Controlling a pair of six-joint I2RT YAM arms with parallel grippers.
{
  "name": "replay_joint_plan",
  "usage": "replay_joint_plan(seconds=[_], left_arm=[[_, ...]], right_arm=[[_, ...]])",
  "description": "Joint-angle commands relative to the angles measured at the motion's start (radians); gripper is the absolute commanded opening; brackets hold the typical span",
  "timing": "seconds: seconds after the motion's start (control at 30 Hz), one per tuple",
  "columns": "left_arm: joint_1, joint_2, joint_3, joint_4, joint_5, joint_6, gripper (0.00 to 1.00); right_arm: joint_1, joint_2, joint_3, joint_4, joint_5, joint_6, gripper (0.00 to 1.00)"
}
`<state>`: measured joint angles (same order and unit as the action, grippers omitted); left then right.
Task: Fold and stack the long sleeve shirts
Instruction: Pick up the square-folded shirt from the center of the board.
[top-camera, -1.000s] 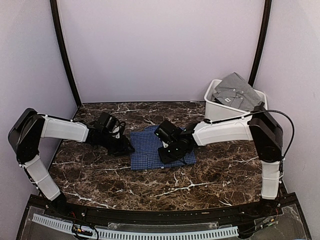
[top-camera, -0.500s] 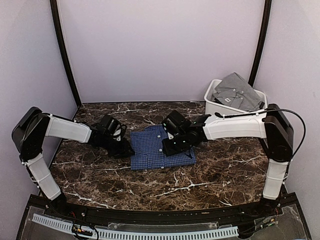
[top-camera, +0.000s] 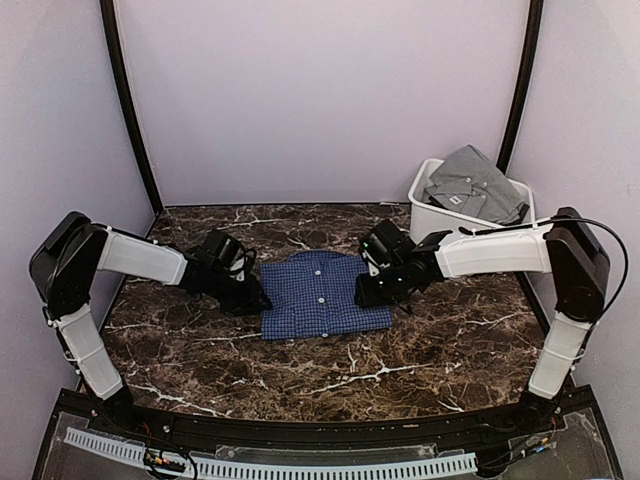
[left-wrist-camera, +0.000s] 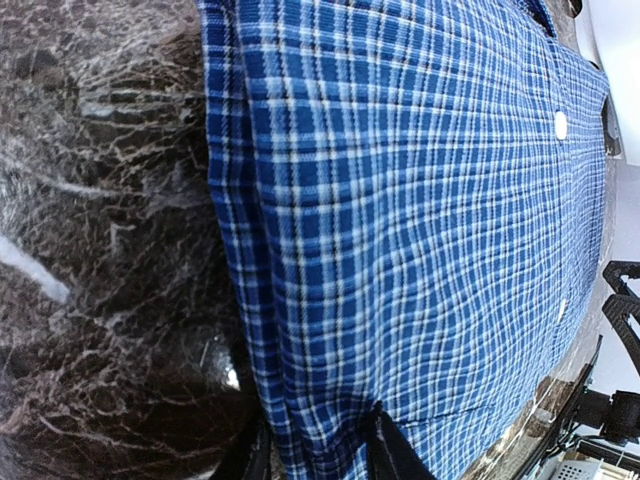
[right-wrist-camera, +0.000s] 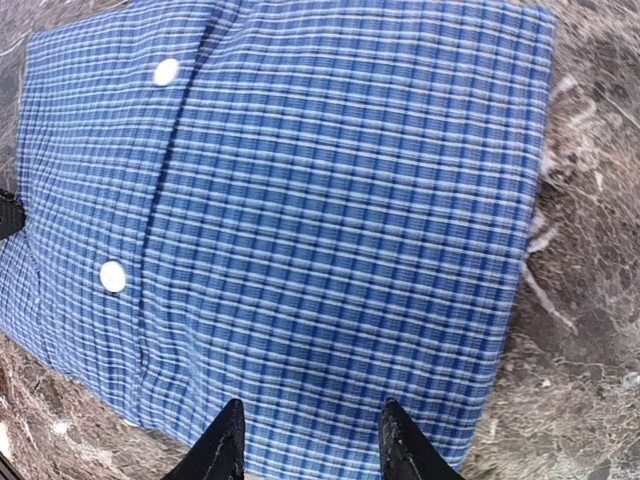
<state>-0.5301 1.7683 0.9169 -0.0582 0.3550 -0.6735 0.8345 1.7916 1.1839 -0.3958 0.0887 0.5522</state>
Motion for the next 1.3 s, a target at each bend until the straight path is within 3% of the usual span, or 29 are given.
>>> replay_joint_plan(seconds=[0.0, 0.2, 0.4, 0.6, 0.87, 1.27], left_arm=[[0.005, 0.025, 0.009, -0.004, 0.01, -0.004, 0.32], [0.005, 0.049, 0.015, 0.007, 0.026, -0.025, 0.27], [0.005, 0.059, 0.024, 0.008, 0.027, -0.042, 0.09], [0.005, 0.046, 0.057, -0.049, 0.007, -0.024, 0.0], [0.04, -0.017, 0.101, -0.21, -0.02, 0.104, 0.0], [0.108, -0.058, 0.195, -0.397, -0.014, 0.289, 0.0]], right_arm=[[-0.044, -0.054, -0.052, 0.08, -0.042, 0.008, 0.43], [-0.084, -0.084, -0.105, 0.116, -0.067, 0.007, 0.43], [-0.107, -0.103, -0.141, 0.143, -0.081, 0.004, 0.43], [-0.118, -0.097, -0.157, 0.17, -0.084, -0.007, 0.42], [-0.12, -0.07, -0.116, 0.157, -0.069, -0.026, 0.41], [-0.089, 0.061, 0.047, 0.115, -0.07, -0.075, 0.3]])
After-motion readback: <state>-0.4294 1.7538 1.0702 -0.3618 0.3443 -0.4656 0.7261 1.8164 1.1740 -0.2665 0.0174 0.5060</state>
